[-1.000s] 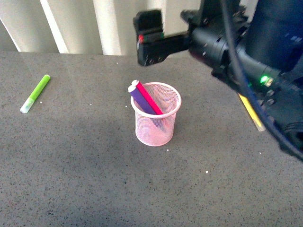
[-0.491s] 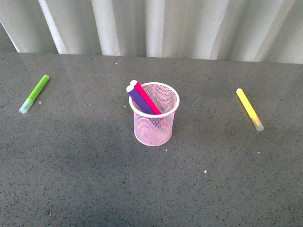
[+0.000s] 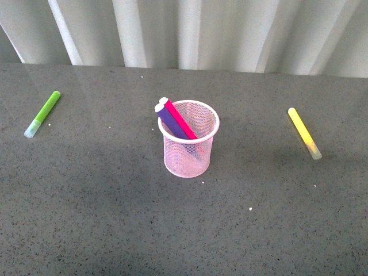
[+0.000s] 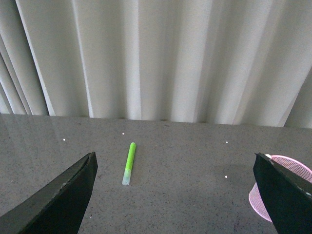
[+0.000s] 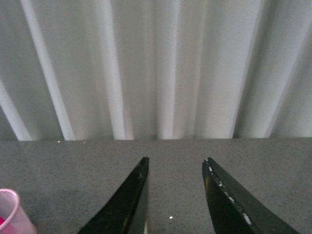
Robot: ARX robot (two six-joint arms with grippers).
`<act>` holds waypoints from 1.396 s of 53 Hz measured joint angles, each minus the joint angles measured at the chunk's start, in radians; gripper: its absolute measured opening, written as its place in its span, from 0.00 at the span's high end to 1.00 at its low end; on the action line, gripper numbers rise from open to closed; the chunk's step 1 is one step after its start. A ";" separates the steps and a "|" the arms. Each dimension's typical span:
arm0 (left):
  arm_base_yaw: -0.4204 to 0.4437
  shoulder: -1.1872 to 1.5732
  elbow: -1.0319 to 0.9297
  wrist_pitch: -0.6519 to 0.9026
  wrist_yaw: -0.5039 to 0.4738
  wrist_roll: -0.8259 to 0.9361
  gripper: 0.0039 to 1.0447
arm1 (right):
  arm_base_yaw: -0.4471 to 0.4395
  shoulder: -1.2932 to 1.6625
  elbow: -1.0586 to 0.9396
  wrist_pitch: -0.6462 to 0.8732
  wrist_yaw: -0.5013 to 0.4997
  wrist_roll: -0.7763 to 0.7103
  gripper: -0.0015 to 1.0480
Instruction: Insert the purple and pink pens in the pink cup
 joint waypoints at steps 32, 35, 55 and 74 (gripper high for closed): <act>0.000 0.000 0.000 0.000 0.000 0.000 0.06 | 0.024 -0.282 -0.084 -0.169 0.006 -0.006 0.97; 0.000 0.000 0.000 0.000 0.000 0.000 0.06 | 0.024 -0.321 -0.084 -0.205 0.007 -0.006 0.97; 0.000 0.000 0.000 0.000 0.000 0.000 0.06 | 0.024 -0.454 -0.084 -0.336 0.007 -0.006 0.97; 0.000 0.000 0.000 0.000 0.000 0.000 0.06 | 0.024 -0.554 -0.083 -0.437 0.008 -0.006 0.97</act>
